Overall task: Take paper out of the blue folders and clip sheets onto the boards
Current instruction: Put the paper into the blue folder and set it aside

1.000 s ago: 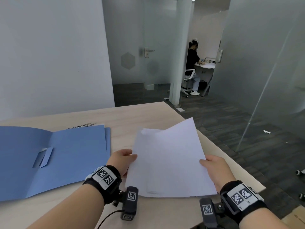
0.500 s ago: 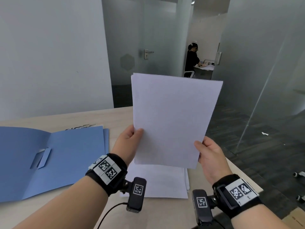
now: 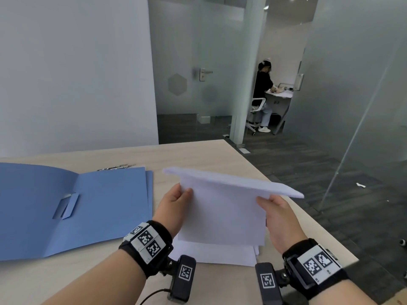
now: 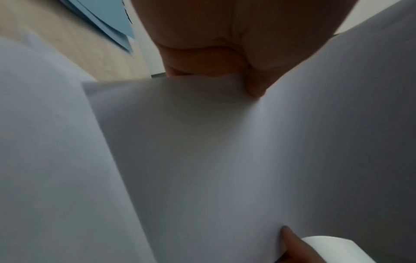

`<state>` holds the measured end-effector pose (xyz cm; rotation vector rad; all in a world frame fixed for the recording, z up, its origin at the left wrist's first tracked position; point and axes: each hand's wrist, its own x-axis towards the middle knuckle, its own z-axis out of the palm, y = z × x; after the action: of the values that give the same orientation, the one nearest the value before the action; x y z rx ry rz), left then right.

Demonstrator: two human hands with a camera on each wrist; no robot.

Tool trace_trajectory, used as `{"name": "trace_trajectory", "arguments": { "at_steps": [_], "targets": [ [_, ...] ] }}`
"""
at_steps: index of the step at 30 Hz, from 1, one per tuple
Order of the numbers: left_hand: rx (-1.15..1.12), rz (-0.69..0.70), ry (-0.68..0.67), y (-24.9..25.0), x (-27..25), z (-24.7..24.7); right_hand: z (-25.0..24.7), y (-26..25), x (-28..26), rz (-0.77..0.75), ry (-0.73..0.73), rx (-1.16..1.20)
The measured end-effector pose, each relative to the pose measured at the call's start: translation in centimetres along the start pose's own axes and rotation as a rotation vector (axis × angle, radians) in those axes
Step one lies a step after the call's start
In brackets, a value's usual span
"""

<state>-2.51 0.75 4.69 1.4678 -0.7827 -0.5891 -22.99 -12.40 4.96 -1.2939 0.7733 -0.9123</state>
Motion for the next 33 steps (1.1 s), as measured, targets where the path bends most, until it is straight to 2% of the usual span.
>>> {"name": "trace_trajectory", "arguments": {
  "at_steps": [6,10,12,17,20,23,28,33],
  "targets": [
    [-0.146,-0.133,0.184,0.1,-0.6,-5.0,5.5,0.1,-1.4,0.046,-0.223,-0.030],
    [-0.095,-0.169,0.325,0.1,-1.7,-10.4,10.2,1.2,-2.2,0.052,-0.359,-0.233],
    [-0.059,-0.218,0.333,-0.1,-2.4,-13.2,12.5,1.8,-2.2,0.041,-0.383,-0.323],
    [0.012,-0.314,0.362,-0.9,-5.4,-19.7,17.9,4.2,-1.2,0.066,-0.379,-0.282],
    [0.009,-0.359,0.477,-2.1,-7.8,-23.7,20.2,5.6,-0.2,0.109,-0.325,-0.281],
    [-0.102,-0.410,0.601,-3.7,-10.0,-27.2,22.3,6.5,0.4,0.126,-0.309,-0.324],
    [-0.294,-0.437,0.790,-5.5,-12.1,-30.3,25.7,7.0,0.4,0.125,-0.316,-0.360],
    [-0.379,-0.429,0.812,-5.4,-11.9,-31.2,28.4,7.7,0.8,0.139,-0.319,-0.376]
  ]
}}
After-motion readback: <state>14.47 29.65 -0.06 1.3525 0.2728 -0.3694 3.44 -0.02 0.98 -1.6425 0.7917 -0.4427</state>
